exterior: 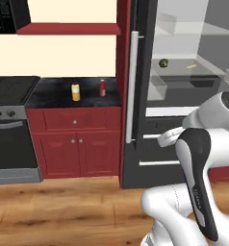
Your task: Place the ketchup and mustard from the counter to the top shelf of the fridge. If the existing items in the fridge are on the top shelf, move them to other shelves.
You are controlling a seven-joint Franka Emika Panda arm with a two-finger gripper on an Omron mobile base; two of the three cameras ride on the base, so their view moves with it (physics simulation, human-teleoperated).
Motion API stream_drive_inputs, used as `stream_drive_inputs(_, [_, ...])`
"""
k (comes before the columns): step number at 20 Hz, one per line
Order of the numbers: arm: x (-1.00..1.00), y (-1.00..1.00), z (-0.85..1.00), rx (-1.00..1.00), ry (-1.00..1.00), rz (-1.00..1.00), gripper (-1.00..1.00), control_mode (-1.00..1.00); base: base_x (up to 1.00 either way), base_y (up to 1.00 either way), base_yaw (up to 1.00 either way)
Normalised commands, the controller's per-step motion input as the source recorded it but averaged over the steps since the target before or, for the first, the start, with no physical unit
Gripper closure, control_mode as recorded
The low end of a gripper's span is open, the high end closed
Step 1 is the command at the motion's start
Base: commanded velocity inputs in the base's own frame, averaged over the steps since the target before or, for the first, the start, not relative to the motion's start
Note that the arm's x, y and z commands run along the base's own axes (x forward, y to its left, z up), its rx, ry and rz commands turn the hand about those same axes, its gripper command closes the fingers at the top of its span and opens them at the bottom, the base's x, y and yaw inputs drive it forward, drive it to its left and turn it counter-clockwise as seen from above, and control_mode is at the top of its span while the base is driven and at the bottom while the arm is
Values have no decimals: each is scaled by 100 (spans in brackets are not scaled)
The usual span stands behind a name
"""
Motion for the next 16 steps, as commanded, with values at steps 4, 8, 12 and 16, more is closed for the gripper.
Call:
stream_drive_inputs(4, [0, 0, 0, 0, 0, 0, -100, 100, 39, 51, 27])
stream_drive_inputs(8, [0, 0, 0, 0, 0, 0, -100, 100, 12, -71, 57])
stream_drive_inputs(12, [0, 0, 0, 0, 0, 0, -100, 100, 83, 59, 23])
stream_drive_inputs(16, [0, 0, 0, 0, 0, 0, -100, 100, 100, 100, 8])
